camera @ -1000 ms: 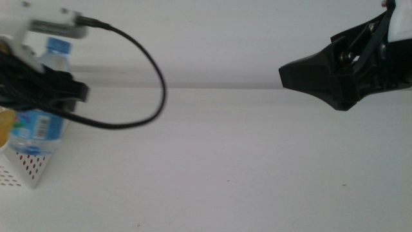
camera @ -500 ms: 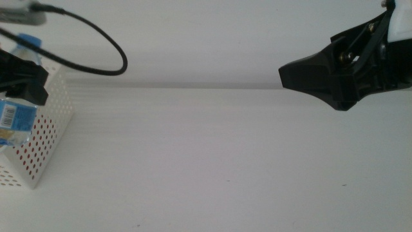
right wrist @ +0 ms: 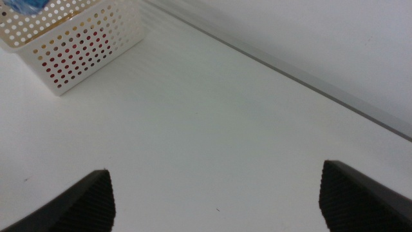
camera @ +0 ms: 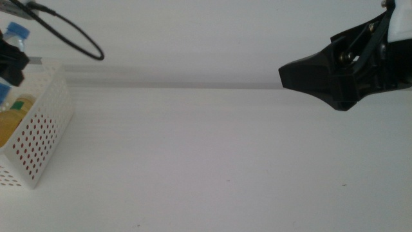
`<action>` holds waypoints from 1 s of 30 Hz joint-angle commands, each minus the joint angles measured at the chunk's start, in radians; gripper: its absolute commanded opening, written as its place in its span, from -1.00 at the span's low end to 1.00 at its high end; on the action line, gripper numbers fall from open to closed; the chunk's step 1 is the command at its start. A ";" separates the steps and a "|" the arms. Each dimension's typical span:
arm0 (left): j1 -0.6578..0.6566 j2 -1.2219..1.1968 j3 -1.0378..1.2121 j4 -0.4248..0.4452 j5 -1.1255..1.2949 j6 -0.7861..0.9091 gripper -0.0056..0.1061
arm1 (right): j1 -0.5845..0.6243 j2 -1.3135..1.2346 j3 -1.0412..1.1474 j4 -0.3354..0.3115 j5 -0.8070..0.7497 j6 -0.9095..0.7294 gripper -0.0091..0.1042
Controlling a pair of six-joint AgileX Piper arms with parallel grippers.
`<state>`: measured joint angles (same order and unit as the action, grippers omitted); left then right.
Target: Use arms to grab the bottles and put them into the dustbin to the left of the table.
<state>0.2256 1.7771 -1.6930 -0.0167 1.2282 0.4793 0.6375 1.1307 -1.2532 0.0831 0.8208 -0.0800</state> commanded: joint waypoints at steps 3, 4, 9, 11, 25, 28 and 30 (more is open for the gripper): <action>0.008 0.006 -0.036 0.098 0.079 0.013 -0.91 | 0.001 -0.006 -0.013 -0.001 -0.003 0.001 0.65; 0.013 0.011 -0.036 0.087 0.070 0.013 -0.91 | 0.001 -0.006 -0.013 -0.001 -0.003 0.001 0.65; 0.034 0.067 -0.036 0.056 0.039 0.015 -0.91 | 0.001 -0.006 -0.013 -0.001 -0.004 0.001 0.65; 0.043 0.088 -0.036 0.061 0.042 0.020 -0.91 | 0.001 -0.006 -0.013 -0.001 -0.004 0.001 0.65; 0.122 0.159 -0.036 -0.013 -0.044 0.040 -0.91 | 0.001 -0.006 -0.013 -0.001 -0.004 0.001 0.65; 0.122 0.170 -0.036 -0.020 -0.048 0.038 -0.91 | 0.001 -0.006 -0.013 -0.001 -0.004 0.001 0.65; 0.122 0.178 -0.036 -0.029 -0.052 0.040 -0.91 | 0.001 -0.006 -0.013 -0.001 -0.004 0.001 0.65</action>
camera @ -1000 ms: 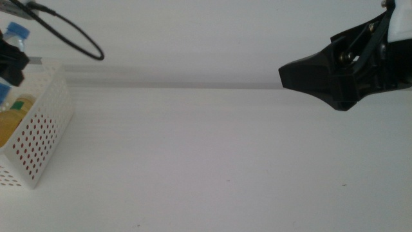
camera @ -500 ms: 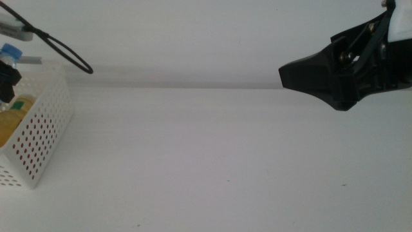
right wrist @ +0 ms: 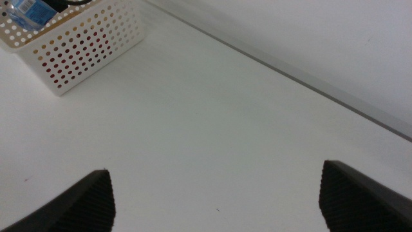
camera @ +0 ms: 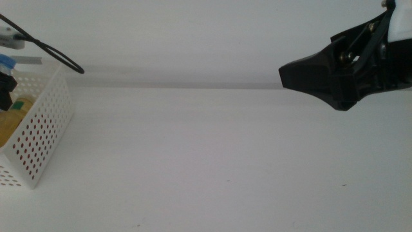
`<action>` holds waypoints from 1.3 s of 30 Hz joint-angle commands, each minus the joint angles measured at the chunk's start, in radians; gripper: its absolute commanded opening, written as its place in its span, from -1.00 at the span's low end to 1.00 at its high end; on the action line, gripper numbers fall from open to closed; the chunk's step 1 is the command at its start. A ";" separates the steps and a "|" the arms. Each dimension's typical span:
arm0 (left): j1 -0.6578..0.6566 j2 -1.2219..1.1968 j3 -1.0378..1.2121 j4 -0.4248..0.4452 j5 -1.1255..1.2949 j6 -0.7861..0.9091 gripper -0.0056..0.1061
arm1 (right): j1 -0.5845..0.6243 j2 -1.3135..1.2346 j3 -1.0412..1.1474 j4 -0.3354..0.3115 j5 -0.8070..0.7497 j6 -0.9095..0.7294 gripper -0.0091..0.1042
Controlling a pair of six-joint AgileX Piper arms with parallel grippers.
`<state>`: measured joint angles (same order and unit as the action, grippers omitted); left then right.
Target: Use arms to grab the bottles and put them into the dustbin to the left of the table.
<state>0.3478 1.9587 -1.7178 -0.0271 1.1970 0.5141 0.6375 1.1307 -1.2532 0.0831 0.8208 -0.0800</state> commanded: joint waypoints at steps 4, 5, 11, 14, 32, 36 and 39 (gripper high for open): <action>0.000 0.014 -0.011 -0.027 -0.014 0.005 -0.91 | 0.001 -0.006 -0.013 -0.001 -0.004 0.001 0.65; 0.000 0.016 -0.011 -0.027 -0.012 0.005 -0.90 | 0.001 -0.006 -0.013 -0.001 -0.004 0.001 0.65; 0.000 0.025 -0.011 -0.028 -0.009 0.005 -0.59 | 0.001 -0.006 -0.013 -0.001 -0.004 0.001 0.65; 0.000 0.025 -0.011 -0.013 -0.004 0.019 0.11 | 0.001 -0.006 -0.013 -0.001 -0.004 0.001 0.65; -0.017 -0.224 -0.013 -0.043 0.030 -0.154 0.78 | 0.001 -0.006 -0.013 -0.001 -0.004 0.001 0.65; -0.100 -0.339 0.020 -0.045 -0.060 -0.261 0.78 | 0.001 -0.006 -0.013 -0.001 -0.004 0.001 0.65; -0.186 -0.450 0.069 -0.019 -0.122 -0.308 0.78 | 0.001 -0.006 -0.013 -0.001 -0.004 0.001 0.65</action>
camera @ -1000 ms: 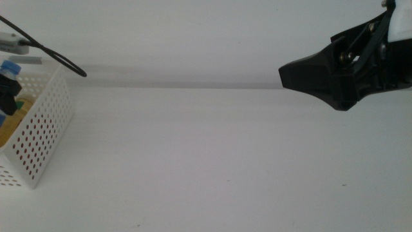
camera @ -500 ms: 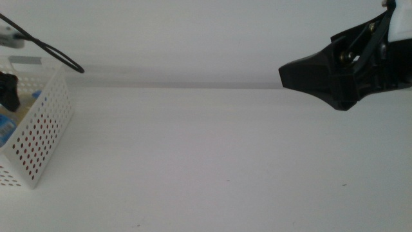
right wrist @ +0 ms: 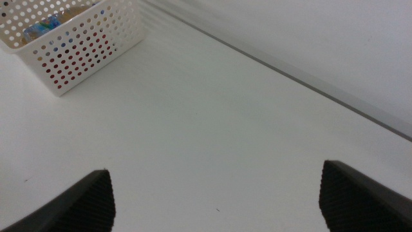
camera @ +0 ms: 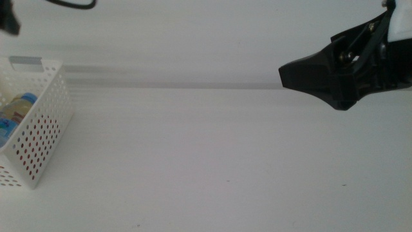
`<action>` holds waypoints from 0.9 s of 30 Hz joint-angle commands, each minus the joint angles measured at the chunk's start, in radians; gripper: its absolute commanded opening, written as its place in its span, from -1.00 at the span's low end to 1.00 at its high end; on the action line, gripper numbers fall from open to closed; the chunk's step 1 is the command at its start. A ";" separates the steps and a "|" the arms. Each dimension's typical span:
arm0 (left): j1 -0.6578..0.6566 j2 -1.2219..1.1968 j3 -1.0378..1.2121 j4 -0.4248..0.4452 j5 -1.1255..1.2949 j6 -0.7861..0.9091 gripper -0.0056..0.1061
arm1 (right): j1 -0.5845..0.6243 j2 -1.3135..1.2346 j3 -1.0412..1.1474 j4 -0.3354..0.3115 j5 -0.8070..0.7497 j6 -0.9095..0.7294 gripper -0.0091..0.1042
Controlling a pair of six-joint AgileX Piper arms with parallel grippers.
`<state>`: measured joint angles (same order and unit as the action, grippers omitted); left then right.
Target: Use arms to grab the bottles and put them into the dustbin to the left of the table.
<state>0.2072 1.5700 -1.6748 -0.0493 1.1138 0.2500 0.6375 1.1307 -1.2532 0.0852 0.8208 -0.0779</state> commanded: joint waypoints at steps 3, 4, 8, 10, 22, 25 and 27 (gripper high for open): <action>-0.138 -0.184 0.124 0.049 -0.132 -0.101 0.78 | 0.001 -0.006 -0.013 -0.003 -0.004 -0.001 0.65; -0.169 -0.234 0.171 0.061 -0.176 -0.123 0.78 | 0.001 -0.006 -0.013 -0.003 -0.004 -0.001 0.65; -0.278 -0.444 0.384 0.065 -0.383 -0.147 0.78 | 0.001 -0.006 -0.013 0.000 -0.004 -0.001 0.65; -0.319 -0.549 0.472 0.068 -0.473 -0.147 0.78 | 0.001 -0.006 -0.013 0.000 -0.004 -0.001 0.65; -0.377 -0.770 0.672 0.094 -0.675 -0.183 0.78 | 0.001 -0.006 -0.013 0.000 -0.004 -0.001 0.65; -0.377 -0.770 0.672 0.079 -0.673 -0.191 0.78 | 0.001 -0.006 -0.013 0.000 -0.004 -0.001 0.65; -0.377 -0.769 0.672 0.063 -0.680 -0.191 0.78 | 0.001 -0.006 -0.013 0.000 -0.004 -0.001 0.65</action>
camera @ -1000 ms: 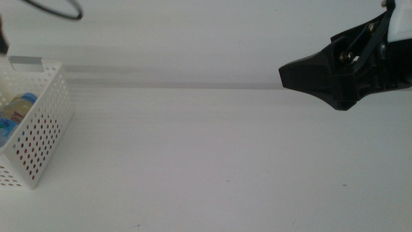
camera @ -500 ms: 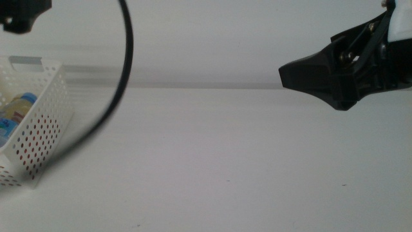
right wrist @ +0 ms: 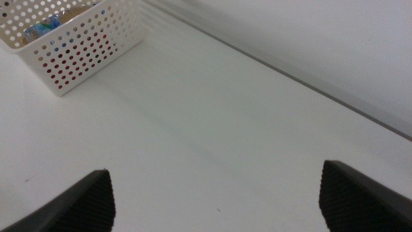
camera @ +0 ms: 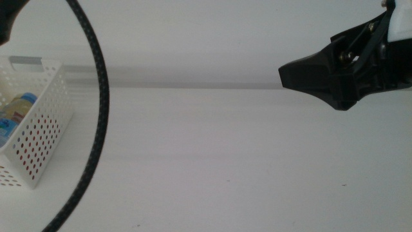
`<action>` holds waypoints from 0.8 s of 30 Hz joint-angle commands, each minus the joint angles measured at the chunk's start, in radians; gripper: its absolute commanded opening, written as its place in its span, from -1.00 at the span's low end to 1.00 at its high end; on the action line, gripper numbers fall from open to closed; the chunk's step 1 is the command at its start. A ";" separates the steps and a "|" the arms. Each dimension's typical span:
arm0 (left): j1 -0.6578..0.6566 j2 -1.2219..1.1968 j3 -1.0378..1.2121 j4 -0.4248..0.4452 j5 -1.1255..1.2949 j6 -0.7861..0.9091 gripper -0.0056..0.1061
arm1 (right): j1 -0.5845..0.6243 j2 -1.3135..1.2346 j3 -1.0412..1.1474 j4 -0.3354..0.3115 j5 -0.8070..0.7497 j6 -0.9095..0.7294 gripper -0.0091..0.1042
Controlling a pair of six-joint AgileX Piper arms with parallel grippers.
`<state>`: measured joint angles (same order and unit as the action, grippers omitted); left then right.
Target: Use arms to grab the bottles and put them into the dustbin to the left of the table.
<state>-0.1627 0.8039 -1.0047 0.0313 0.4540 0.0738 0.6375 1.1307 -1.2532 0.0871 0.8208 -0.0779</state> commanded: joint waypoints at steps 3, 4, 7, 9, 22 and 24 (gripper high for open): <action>-0.007 -0.002 0.002 -0.012 -0.034 -0.014 0.78 | 0.001 -0.006 -0.013 -0.002 -0.004 -0.001 0.65; -0.007 -0.002 0.002 -0.012 -0.039 -0.014 0.78 | 0.001 -0.006 -0.013 -0.002 -0.004 -0.001 0.65; -0.007 -0.002 0.002 -0.012 -0.042 -0.014 0.78 | 0.001 -0.006 -0.013 -0.002 -0.004 -0.001 0.65; -0.007 -0.002 0.002 -0.012 -0.042 -0.014 0.78 | 0.001 -0.006 -0.013 -0.002 -0.004 -0.001 0.65; -0.007 -0.004 0.002 -0.005 -0.053 -0.012 0.78 | -0.102 -0.028 0.097 -0.125 -0.318 -0.001 0.65; -0.007 -0.004 0.002 -0.005 -0.051 -0.012 0.78 | -0.166 -0.049 0.151 -0.098 -0.359 -0.001 0.65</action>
<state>-0.1627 0.8039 -1.0026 0.0287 0.4191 0.0700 0.5160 1.0978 -1.1431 -0.0250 0.5154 -0.0779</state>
